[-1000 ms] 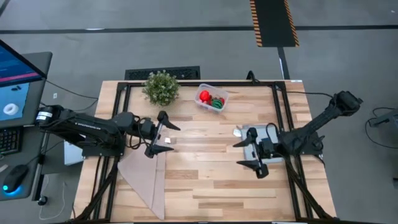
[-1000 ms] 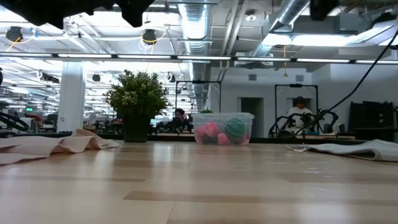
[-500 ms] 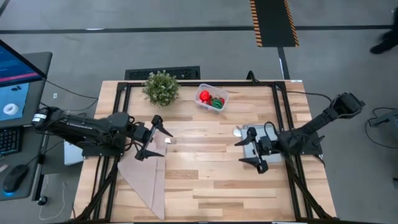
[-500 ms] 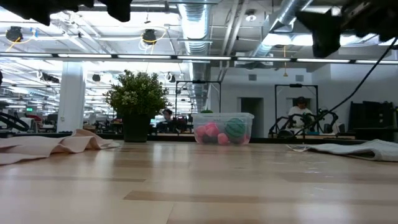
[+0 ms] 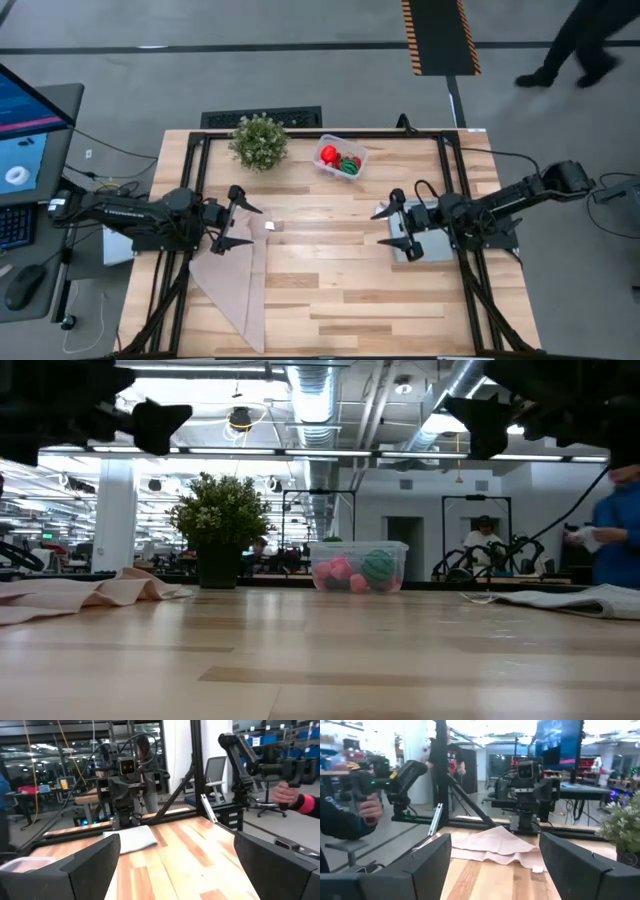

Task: Pick and placing Produce into tupperware
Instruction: Return to Home Position

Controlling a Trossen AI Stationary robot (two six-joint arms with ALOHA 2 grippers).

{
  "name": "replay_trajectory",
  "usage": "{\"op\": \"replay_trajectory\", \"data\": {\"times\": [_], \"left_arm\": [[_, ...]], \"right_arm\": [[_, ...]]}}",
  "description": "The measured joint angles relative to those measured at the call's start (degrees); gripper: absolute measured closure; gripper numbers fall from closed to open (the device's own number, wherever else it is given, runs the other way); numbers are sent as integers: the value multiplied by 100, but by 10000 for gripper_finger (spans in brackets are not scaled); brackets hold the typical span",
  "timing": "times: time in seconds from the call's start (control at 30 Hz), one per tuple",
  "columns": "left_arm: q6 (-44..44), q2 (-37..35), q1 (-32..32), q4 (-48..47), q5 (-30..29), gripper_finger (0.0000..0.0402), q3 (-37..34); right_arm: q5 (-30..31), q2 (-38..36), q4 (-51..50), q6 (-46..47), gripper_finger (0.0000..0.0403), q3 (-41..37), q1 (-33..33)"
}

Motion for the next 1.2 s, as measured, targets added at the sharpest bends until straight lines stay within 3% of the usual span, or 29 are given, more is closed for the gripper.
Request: {"op": "replay_trajectory", "data": {"times": [0.2,0.37,0.6,1.07,1.2], "left_arm": [[5,-652,1,-583,101,20,-171],[48,-1085,1,-1271,94,20,-171],[137,-1488,5,-1493,80,20,-173],[172,-2484,7,-2558,-562,20,-178],[177,-2876,8,-2452,-288,20,-180]], "right_arm": [[-260,0,118,-240,76,-187,-170],[-255,14,893,-86,76,-804,-340],[-266,-25,854,-167,76,-800,-408],[-260,-26,619,22,76,-800,-781],[-258,-26,627,-118,76,-800,-781]]}}
